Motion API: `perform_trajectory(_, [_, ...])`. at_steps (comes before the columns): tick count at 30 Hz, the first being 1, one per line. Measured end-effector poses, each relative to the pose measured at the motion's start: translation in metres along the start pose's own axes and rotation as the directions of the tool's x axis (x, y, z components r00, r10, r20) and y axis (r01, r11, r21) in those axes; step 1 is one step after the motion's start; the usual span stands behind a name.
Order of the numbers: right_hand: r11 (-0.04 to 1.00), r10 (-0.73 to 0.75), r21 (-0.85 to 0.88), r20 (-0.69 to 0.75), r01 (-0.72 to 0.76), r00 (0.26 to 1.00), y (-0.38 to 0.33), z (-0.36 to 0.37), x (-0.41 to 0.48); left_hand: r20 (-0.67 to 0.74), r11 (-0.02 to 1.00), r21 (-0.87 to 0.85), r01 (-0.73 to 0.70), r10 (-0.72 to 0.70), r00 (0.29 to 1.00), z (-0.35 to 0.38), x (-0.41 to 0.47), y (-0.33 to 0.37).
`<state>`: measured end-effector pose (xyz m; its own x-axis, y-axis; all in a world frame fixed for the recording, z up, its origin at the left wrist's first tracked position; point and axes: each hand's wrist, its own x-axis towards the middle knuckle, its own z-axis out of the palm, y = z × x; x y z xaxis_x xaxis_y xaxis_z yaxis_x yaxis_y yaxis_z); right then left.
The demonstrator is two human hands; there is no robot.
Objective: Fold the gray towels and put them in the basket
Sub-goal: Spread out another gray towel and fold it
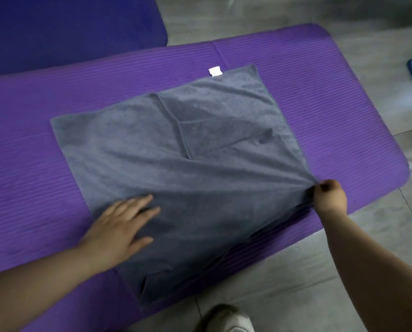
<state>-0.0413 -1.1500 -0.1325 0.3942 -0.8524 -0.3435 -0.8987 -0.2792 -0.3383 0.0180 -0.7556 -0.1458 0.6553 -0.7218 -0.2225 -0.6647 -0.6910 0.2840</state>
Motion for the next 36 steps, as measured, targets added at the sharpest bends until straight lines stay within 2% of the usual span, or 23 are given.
perform_trajectory(3, [0.971, -0.09, -0.227, -0.042, 0.078, 0.995, -0.006, -0.002, -0.005, 0.056, 0.973, 0.079, 0.216, -0.221, 0.974, -0.007, 0.004, -0.023])
perform_trajectory(5, [0.909, -0.32, -0.308, -0.084, 0.28, 0.944, -0.021, 0.008, -0.012, 0.08, 0.942, 0.092, 0.323, -0.33, 0.94, -0.013, 0.006, -0.034])
perform_trajectory(7, [0.766, -0.581, -0.299, 0.057, 0.569, 0.812, -0.045, 0.027, -0.023, 0.115, 0.905, 0.036, 0.423, -0.424, 0.898, -0.018, 0.01, -0.038])
perform_trajectory(9, [0.541, -0.778, -0.264, 0.204, 0.798, 0.595, -0.077, 0.049, -0.038, 0.192, 0.895, -0.008, 0.445, -0.436, 0.879, -0.018, 0.016, -0.042])
perform_trajectory(10, [0.408, -0.838, -0.257, 0.277, 0.876, 0.471, -0.094, 0.06, -0.045, 0.232, 0.891, 0.008, 0.454, -0.443, 0.866, -0.018, 0.019, -0.044])
perform_trajectory(11, [0.299, -0.85, -0.276, 0.357, 0.913, 0.386, -0.11, 0.068, -0.053, 0.26, 0.89, 0.033, 0.455, -0.447, 0.856, -0.019, 0.021, -0.046])
perform_trajectory(12, [0.231, -0.826, -0.29, 0.446, 0.929, 0.345, -0.124, 0.077, -0.059, 0.276, 0.891, 0.054, 0.45, -0.447, 0.851, -0.02, 0.021, -0.049])
perform_trajectory(13, [0.214, -0.808, -0.306, 0.478, 0.928, 0.344, -0.136, 0.085, -0.063, 0.298, 0.894, 0.073, 0.442, -0.443, 0.846, -0.021, 0.021, -0.052])
perform_trajectory(16, [0.251, -0.75, -0.373, 0.508, 0.893, 0.423, -0.159, 0.101, -0.065, 0.368, 0.904, 0.123, 0.41, -0.425, 0.827, -0.024, 0.017, -0.059])
perform_trajectory(18, [0.237, -0.762, -0.385, 0.496, 0.892, 0.417, -0.169, 0.106, -0.068, 0.391, 0.911, 0.138, 0.39, -0.411, 0.823, -0.026, 0.01, -0.07])
perform_trajectory(19, [0.231, -0.767, -0.369, 0.5, 0.9, 0.402, -0.172, 0.11, -0.071, 0.391, 0.909, 0.138, 0.394, -0.415, 0.821, -0.028, 0.005, -0.079])
perform_trajectory(22, [0.128, -0.886, -0.303, 0.394, 0.944, 0.247, -0.177, 0.128, -0.091, 0.414, 0.89, 0.217, 0.401, -0.455, 0.788, -0.034, -0.015, -0.107])
perform_trajectory(24, [0.079, -0.885, -0.309, 0.416, 0.948, 0.209, -0.181, 0.139, -0.11, 0.447, 0.863, 0.267, 0.43, -0.506, 0.738, -0.038, -0.029, -0.123])
perform_trajectory(28, [0.055, -0.893, -0.252, 0.42, 0.966, 0.16, -0.191, 0.158, -0.136, 0.452, 0.808, 0.388, 0.443, -0.586, 0.673, -0.053, -0.045, -0.148])
perform_trajectory(29, [0.067, -0.898, -0.261, 0.404, 0.963, 0.173, -0.197, 0.156, -0.14, 0.459, 0.794, 0.433, 0.426, -0.601, 0.654, -0.056, -0.045, -0.149])
perform_trajectory(30, [0.138, -0.899, -0.241, 0.377, 0.961, 0.224, -0.204, 0.152, -0.141, 0.458, 0.779, 0.462, 0.424, -0.619, 0.639, -0.059, -0.044, -0.148])
perform_trajectory(32, [0.403, -0.829, -0.158, 0.353, 0.901, 0.433, -0.217, 0.144, -0.128, 0.443, 0.768, 0.419, 0.484, -0.638, 0.63, -0.059, -0.039, -0.14])
perform_trajectory(34, [0.632, -0.756, 0.043, 0.254, 0.774, 0.604, -0.228, 0.134, -0.107, 0.378, 0.777, 0.243, 0.581, -0.627, 0.681, -0.054, -0.034, -0.127])
perform_trajectory(36, [0.748, -0.661, 0.193, 0.13, 0.635, 0.739, -0.235, 0.123, -0.079, 0.29, 0.822, 0.036, 0.568, -0.553, 0.781, -0.05, -0.027, -0.109])
